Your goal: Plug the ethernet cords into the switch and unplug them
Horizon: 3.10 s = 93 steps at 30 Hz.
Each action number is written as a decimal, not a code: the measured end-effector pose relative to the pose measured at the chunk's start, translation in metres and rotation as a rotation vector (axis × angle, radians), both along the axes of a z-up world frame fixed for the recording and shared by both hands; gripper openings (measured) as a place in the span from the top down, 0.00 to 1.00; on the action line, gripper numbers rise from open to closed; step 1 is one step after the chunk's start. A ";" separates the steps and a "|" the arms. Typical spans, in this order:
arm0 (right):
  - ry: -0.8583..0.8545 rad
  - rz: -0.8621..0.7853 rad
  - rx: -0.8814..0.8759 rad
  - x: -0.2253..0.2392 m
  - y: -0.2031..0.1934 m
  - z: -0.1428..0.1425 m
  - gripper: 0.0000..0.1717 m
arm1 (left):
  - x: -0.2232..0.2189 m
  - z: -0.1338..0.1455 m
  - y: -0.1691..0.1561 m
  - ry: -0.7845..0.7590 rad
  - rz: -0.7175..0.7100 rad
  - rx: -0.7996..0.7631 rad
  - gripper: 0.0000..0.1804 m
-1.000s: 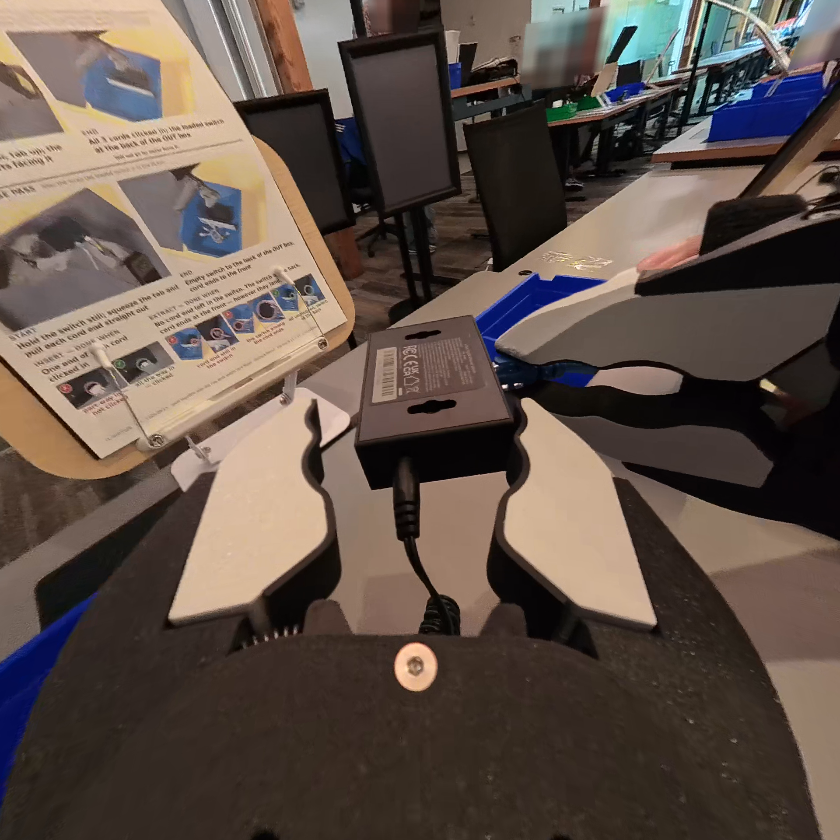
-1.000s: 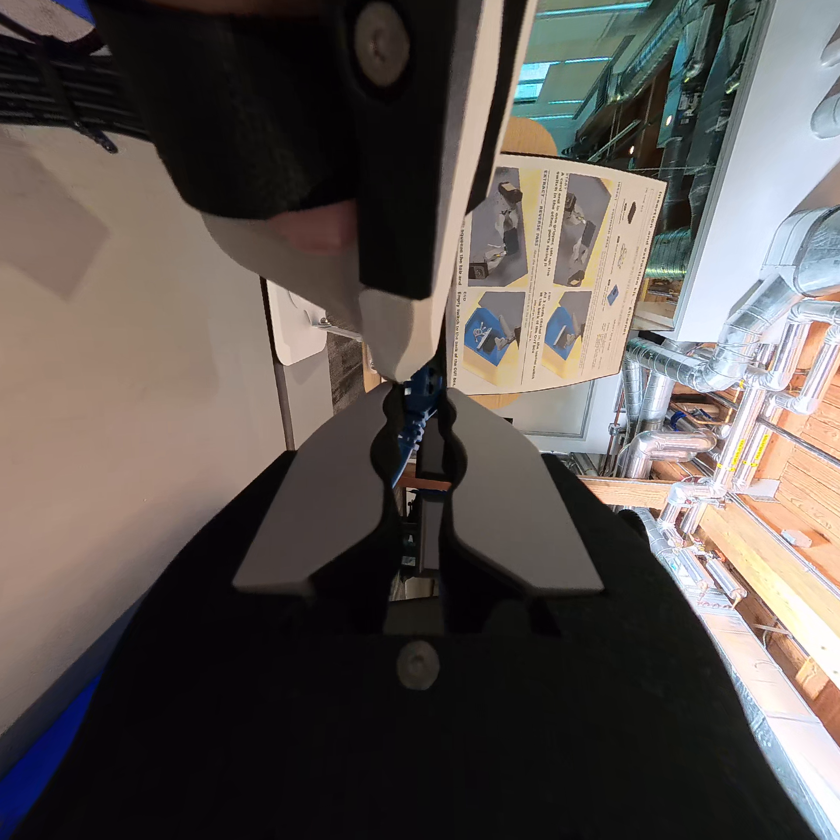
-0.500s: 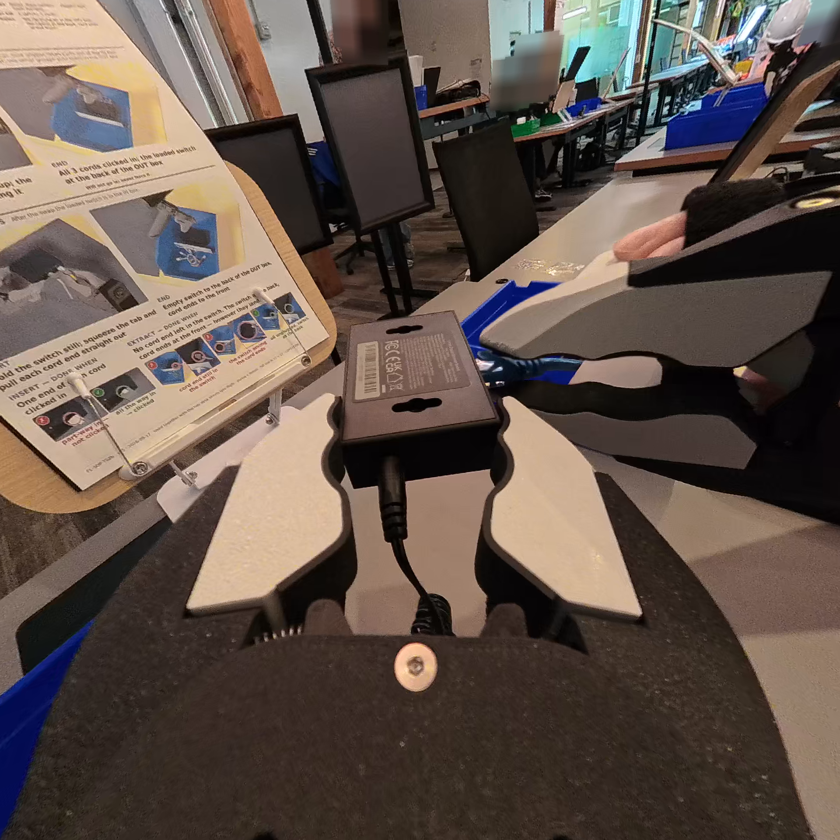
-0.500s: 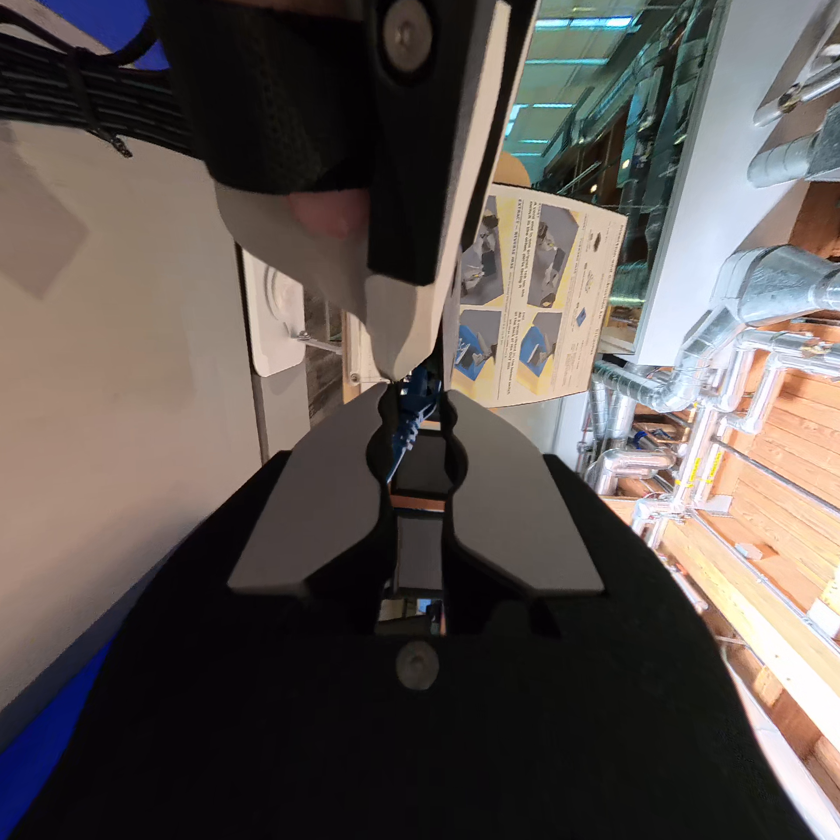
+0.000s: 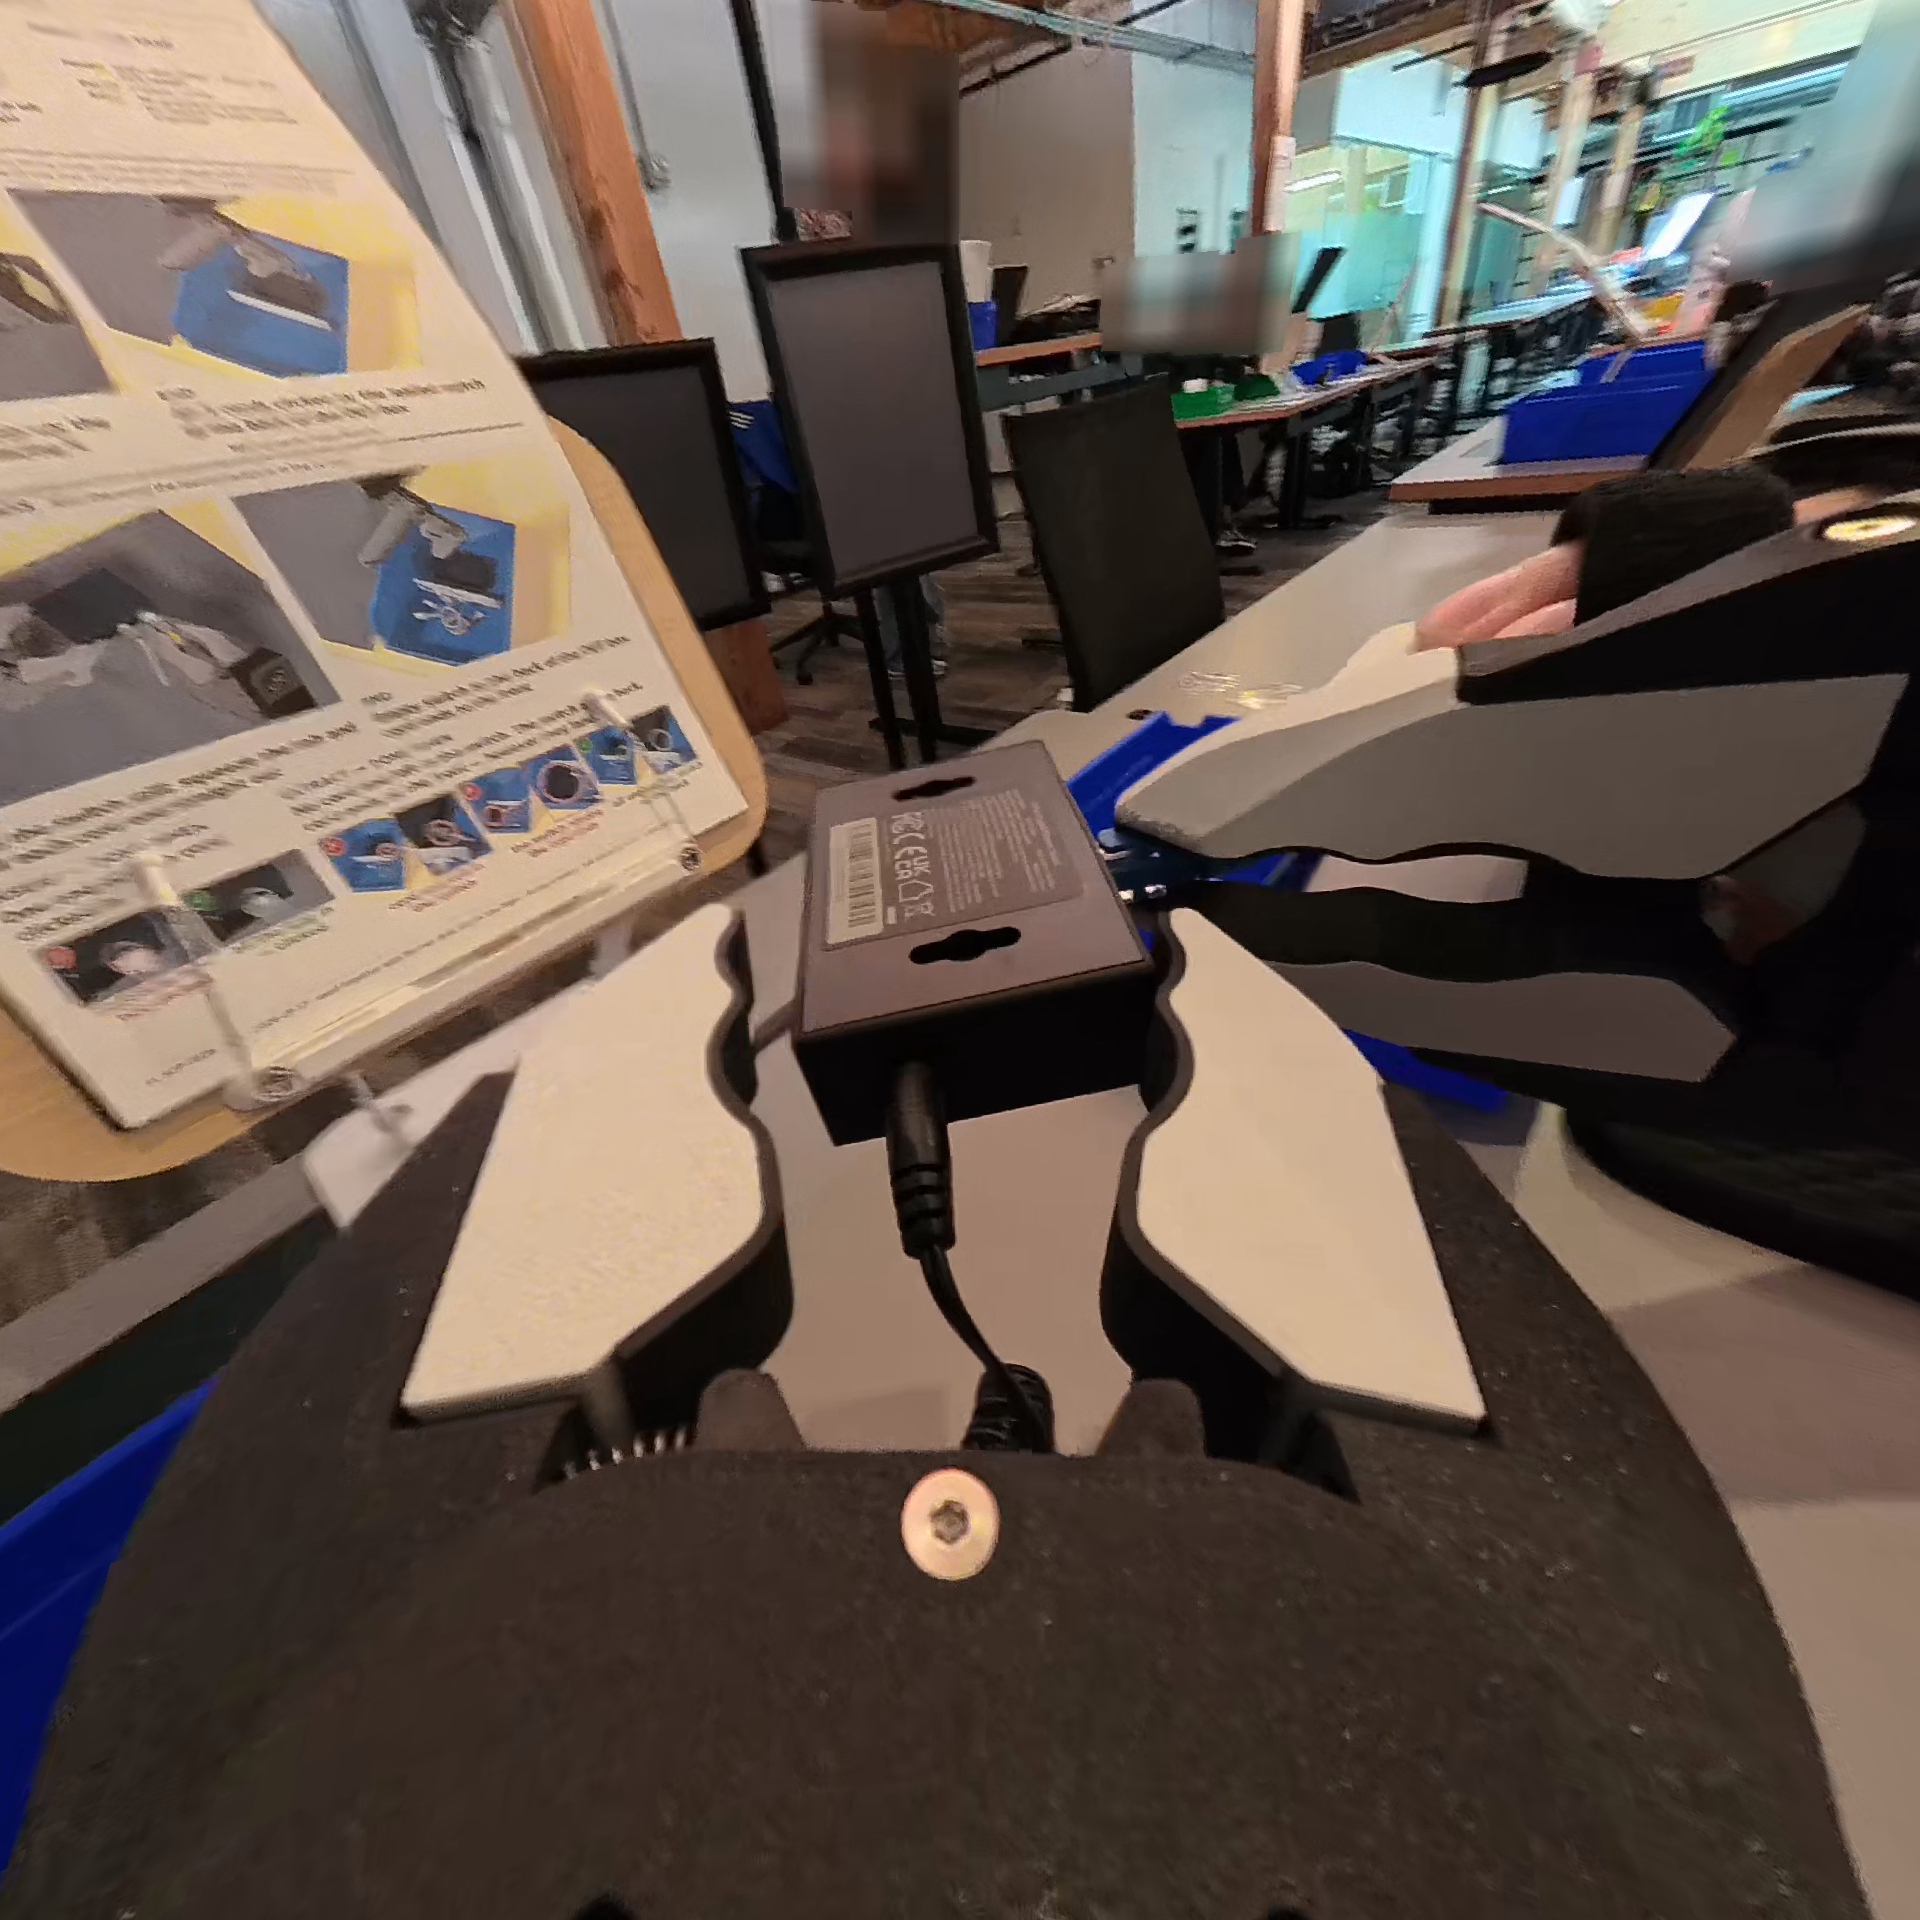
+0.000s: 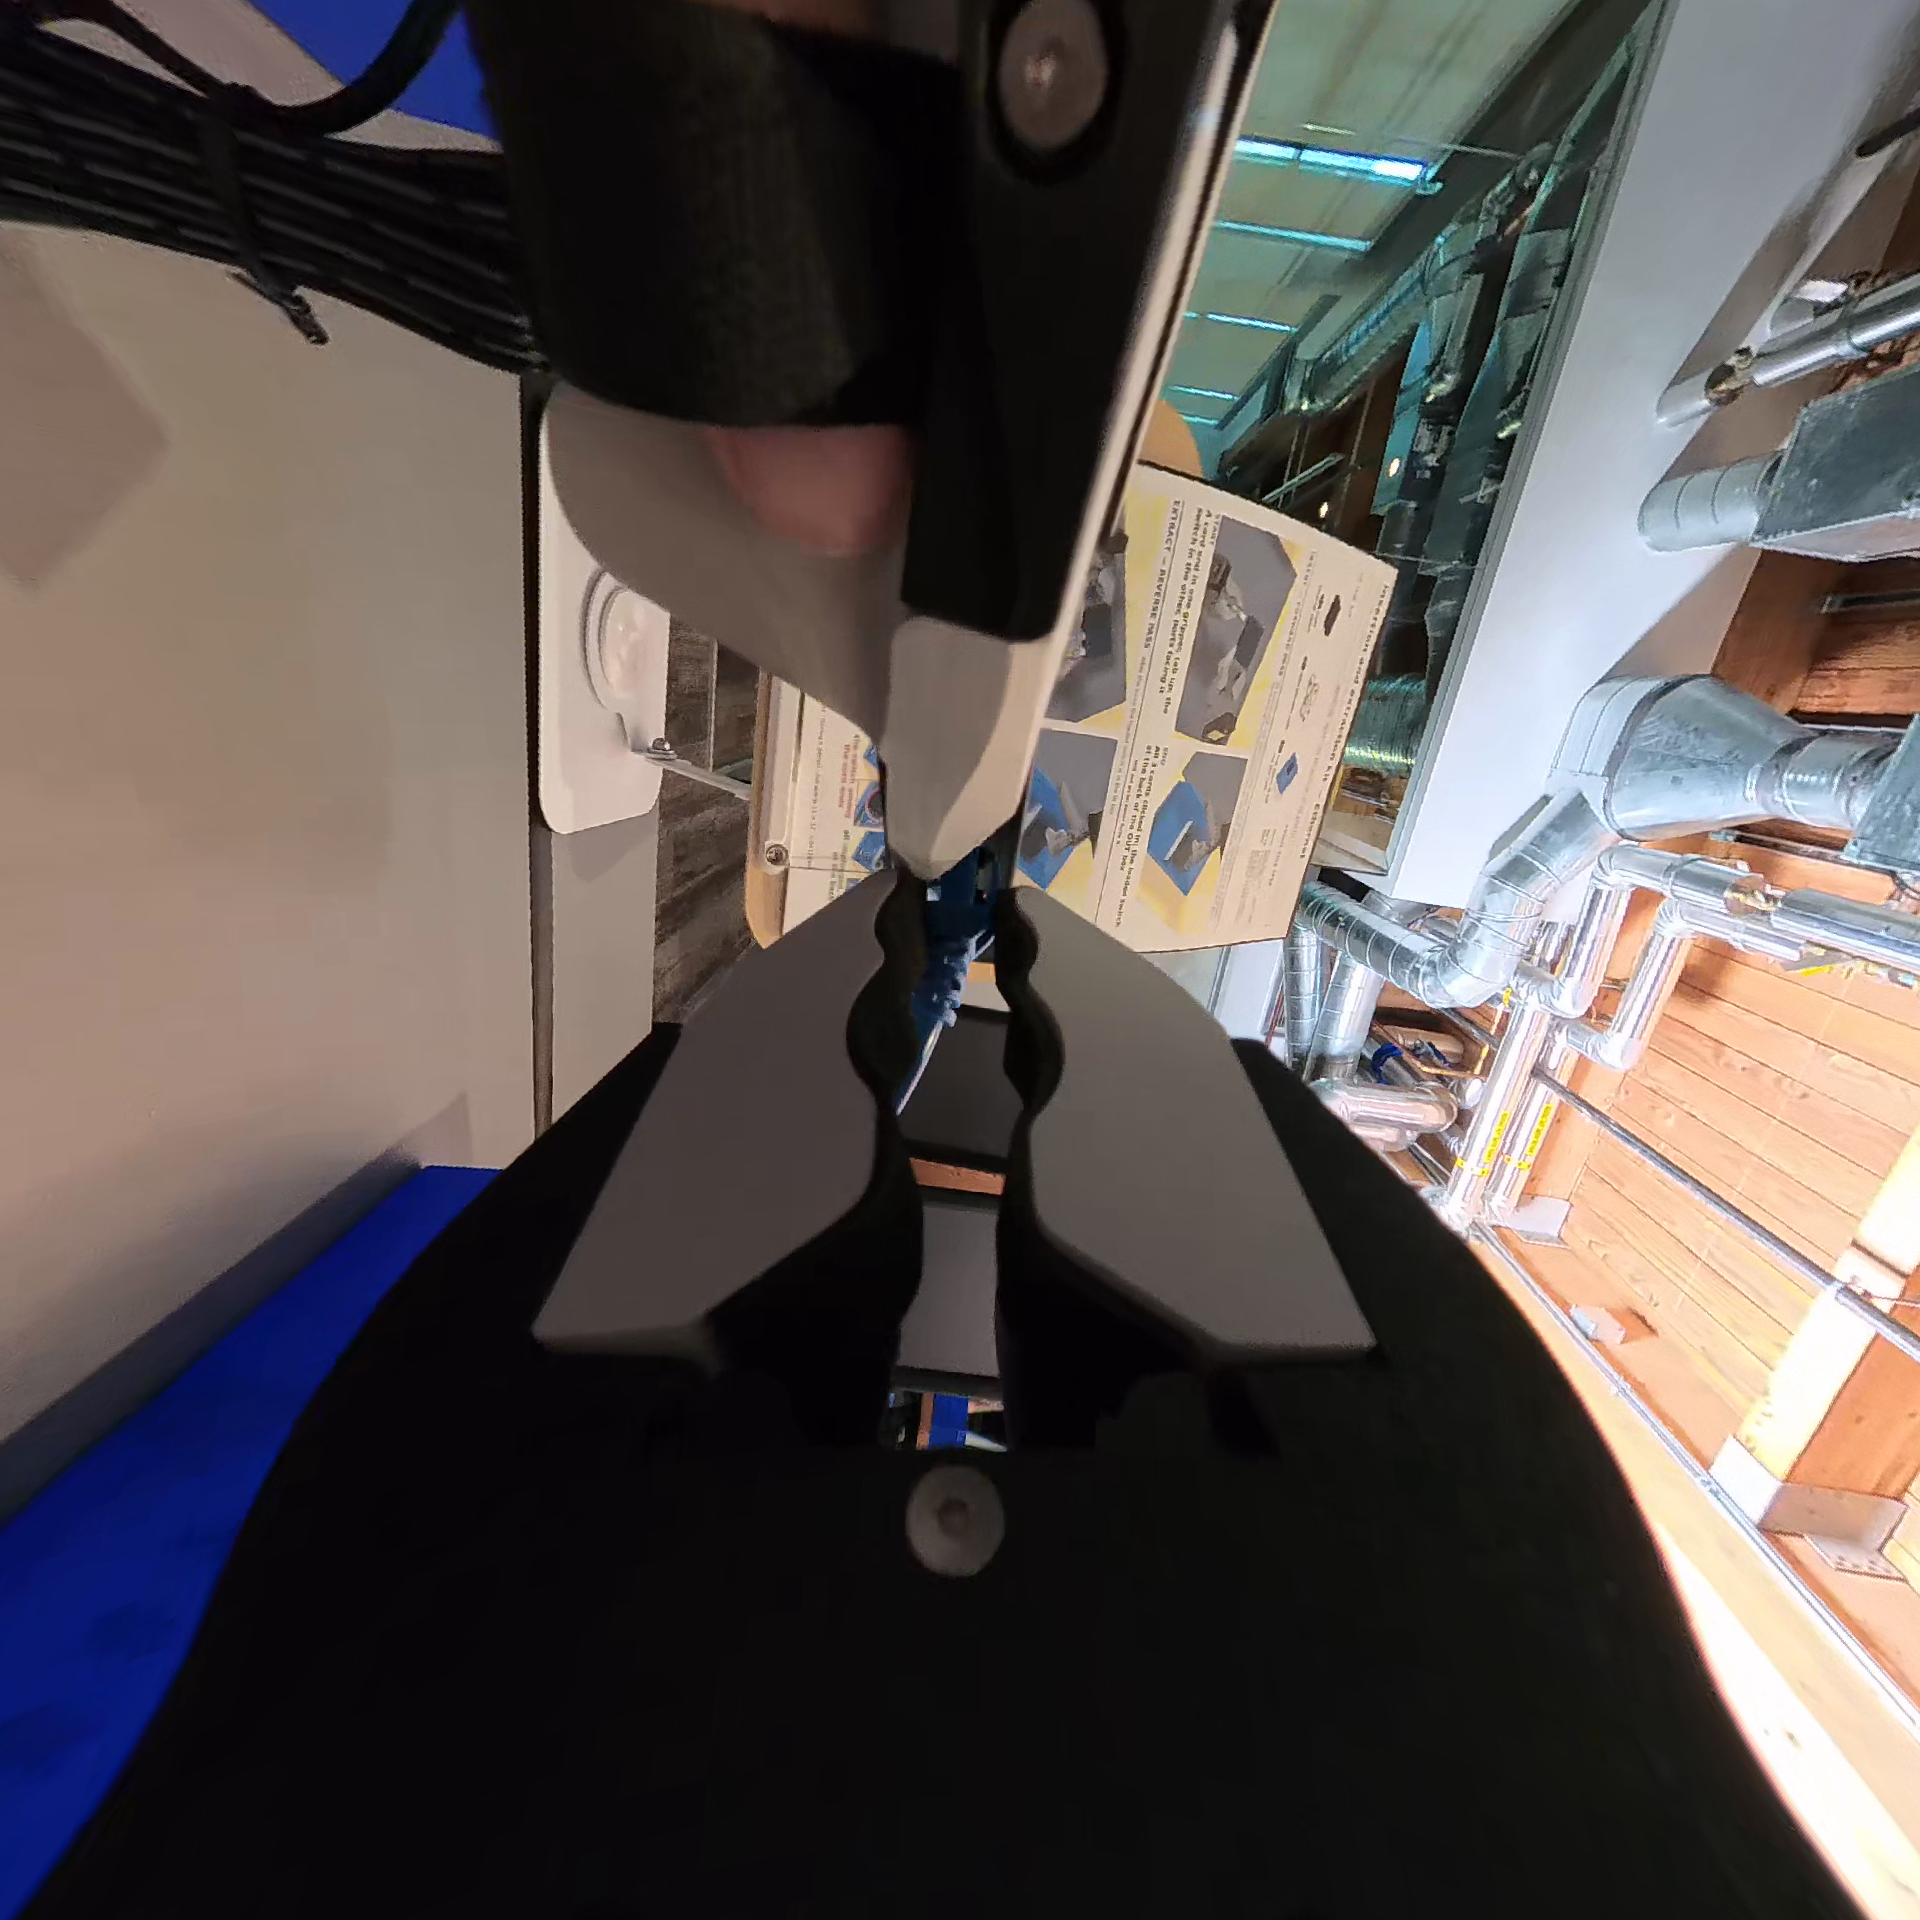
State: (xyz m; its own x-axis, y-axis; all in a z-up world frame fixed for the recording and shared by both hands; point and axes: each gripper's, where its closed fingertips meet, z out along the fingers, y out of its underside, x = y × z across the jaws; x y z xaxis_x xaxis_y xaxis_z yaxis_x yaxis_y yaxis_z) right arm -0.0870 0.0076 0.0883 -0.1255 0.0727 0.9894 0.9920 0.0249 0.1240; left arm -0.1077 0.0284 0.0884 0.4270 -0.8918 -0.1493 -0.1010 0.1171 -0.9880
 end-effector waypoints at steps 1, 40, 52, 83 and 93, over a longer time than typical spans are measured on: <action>-0.003 0.004 0.001 0.000 0.000 0.000 0.93 | 0.002 -0.002 -0.003 -0.004 -0.036 -0.033 0.64; -0.079 -0.009 0.015 -0.015 -0.003 0.014 0.89 | -0.011 0.020 -0.008 -0.047 0.008 0.040 0.65; 0.147 0.066 -0.104 -0.020 -0.007 0.025 0.89 | -0.018 0.033 -0.012 -0.105 0.017 0.065 0.66; 0.100 0.071 -0.123 -0.023 -0.009 0.026 0.91 | -0.018 0.036 -0.015 -0.140 -0.007 0.061 0.66; 0.858 0.097 -0.514 -0.003 -0.023 0.031 0.82 | -0.027 0.034 0.004 -0.169 0.004 0.033 0.66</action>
State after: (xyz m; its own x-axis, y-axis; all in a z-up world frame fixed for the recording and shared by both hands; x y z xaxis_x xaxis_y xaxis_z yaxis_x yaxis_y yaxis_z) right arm -0.0895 -0.0153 0.1190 0.5873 0.5437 0.5996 0.7319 -0.0405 -0.6802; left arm -0.1345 0.0323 0.1222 0.4517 -0.8861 -0.1039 0.0659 0.1493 -0.9866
